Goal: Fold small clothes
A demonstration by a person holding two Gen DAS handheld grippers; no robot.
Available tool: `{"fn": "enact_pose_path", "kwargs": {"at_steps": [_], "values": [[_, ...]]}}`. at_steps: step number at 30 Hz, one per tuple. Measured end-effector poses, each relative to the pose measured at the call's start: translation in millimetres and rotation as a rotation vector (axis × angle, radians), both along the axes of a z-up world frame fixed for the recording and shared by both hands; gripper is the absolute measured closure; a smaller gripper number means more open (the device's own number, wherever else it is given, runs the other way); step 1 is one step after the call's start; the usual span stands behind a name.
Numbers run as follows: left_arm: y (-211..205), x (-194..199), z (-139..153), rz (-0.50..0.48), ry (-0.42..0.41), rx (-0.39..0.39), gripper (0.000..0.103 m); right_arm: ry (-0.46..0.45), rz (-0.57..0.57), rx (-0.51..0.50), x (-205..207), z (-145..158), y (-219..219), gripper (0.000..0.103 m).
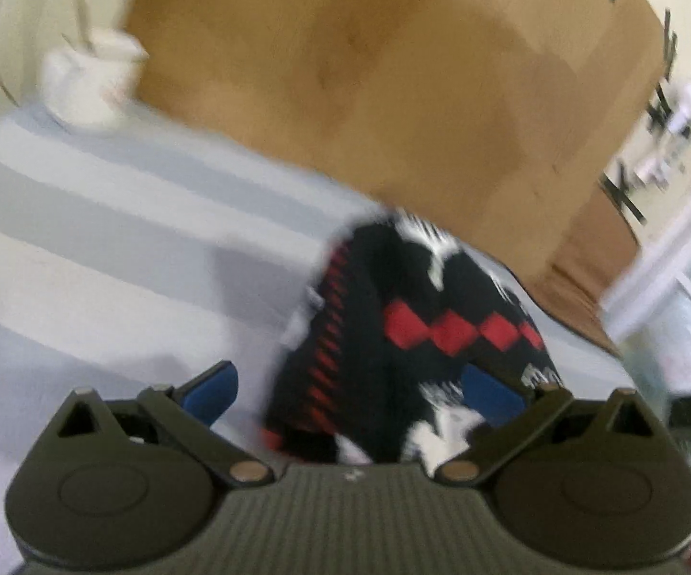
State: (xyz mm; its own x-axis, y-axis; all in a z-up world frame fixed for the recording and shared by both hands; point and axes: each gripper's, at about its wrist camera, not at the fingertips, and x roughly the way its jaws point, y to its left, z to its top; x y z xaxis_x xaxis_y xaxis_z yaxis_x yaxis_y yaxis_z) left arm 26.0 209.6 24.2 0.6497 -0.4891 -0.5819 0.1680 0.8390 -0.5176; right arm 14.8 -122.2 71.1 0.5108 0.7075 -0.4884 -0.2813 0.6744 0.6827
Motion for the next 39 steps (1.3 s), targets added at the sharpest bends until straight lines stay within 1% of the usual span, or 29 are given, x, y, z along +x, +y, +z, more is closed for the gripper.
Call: {"fn": "enact_pose_path", "kwargs": {"at_steps": [2, 3, 4, 6, 7, 8, 9, 10, 12, 14, 17, 20, 22, 25, 26, 27, 28, 29, 30, 32, 33, 34, 35, 37, 39], "values": [[-12, 11, -15, -0.064, 0.056, -0.032, 0.001, 0.067, 0.041, 0.032, 10, -9, 6, 0.000], [-19, 8, -17, -0.065, 0.023, -0.020, 0.000, 0.055, 0.047, 0.026, 11, -9, 10, 0.000], [-25, 6, -18, -0.072, 0.008, -0.008, 0.000, 0.042, 0.064, 0.003, 11, -8, 17, 0.000], [-33, 1, -20, -0.078, -0.010, -0.036, 0.001, 0.025, 0.076, -0.029, 12, -6, 25, 0.002], [-34, 1, -21, -0.054, -0.010, -0.052, 0.001, 0.020, 0.063, -0.016, 12, -5, 24, 0.005], [-36, 3, -22, -0.039, -0.008, -0.065, 0.001, 0.022, 0.053, 0.007, 12, -5, 21, 0.020], [-37, 6, -21, -0.031, -0.001, -0.077, 0.001, 0.012, 0.039, 0.015, 11, -4, 17, 0.042], [-39, 12, -21, -0.036, 0.016, -0.106, 0.001, -0.014, 0.036, 0.013, 12, 1, 11, 0.046], [-49, 29, -16, -0.047, 0.045, -0.174, 0.002, -0.053, 0.023, 0.024, 16, 11, 0, 0.048], [-68, 51, -6, -0.065, 0.021, -0.172, 0.002, -0.104, 0.002, 0.024, 28, 18, -18, 0.048], [-108, 91, 12, -0.098, -0.022, -0.149, 0.002, -0.131, -0.071, 0.065, 50, 21, -57, 0.049], [-152, 140, 19, -0.139, -0.021, -0.156, 0.002, -0.162, -0.151, 0.085, 76, 20, -97, 0.049], [-183, 172, 19, -0.164, -0.015, -0.141, 0.002, -0.175, -0.200, 0.091, 96, 15, -123, 0.049], [-232, 208, 10, -0.199, 0.011, -0.082, 0.002, -0.099, -0.313, 0.117, 121, -9, -161, 0.049], [-245, 215, 5, -0.207, 0.024, -0.067, 0.002, -0.068, -0.350, 0.103, 125, -19, -170, 0.048], [-259, 222, -2, -0.207, 0.041, -0.047, 0.002, -0.020, -0.386, 0.070, 128, -29, -176, 0.044], [-269, 224, -7, -0.202, 0.050, -0.031, 0.000, 0.019, -0.407, 0.050, 130, -34, -180, 0.039], [-274, 224, -13, -0.191, 0.047, -0.034, 0.000, 0.039, -0.422, 0.038, 130, -35, -184, 0.036], [-276, 222, -18, -0.186, 0.042, -0.059, 0.000, 0.035, -0.437, -0.006, 127, -32, -184, 0.033], [-276, 216, -22, -0.176, 0.034, -0.071, 0.000, -0.009, -0.439, -0.094, 122, -23, -180, 0.032], [-274, 213, -23, -0.170, 0.049, -0.063, 0.001, -0.030, -0.435, -0.132, 119, -17, -176, 0.028], [-272, 209, -22, -0.177, 0.052, -0.049, 0.001, -0.060, -0.440, -0.142, 115, -13, -174, 0.024], [-270, 202, -18, -0.172, 0.060, -0.022, 0.001, -0.085, -0.453, -0.131, 111, -9, -179, 0.017], [-262, 183, -8, -0.150, 0.034, 0.011, 0.001, -0.132, -0.485, -0.136, 102, 8, -172, 0.016], [-252, 159, 1, -0.128, -0.003, 0.029, 0.000, -0.163, -0.509, -0.178, 86, 19, -171, 0.015]]}}
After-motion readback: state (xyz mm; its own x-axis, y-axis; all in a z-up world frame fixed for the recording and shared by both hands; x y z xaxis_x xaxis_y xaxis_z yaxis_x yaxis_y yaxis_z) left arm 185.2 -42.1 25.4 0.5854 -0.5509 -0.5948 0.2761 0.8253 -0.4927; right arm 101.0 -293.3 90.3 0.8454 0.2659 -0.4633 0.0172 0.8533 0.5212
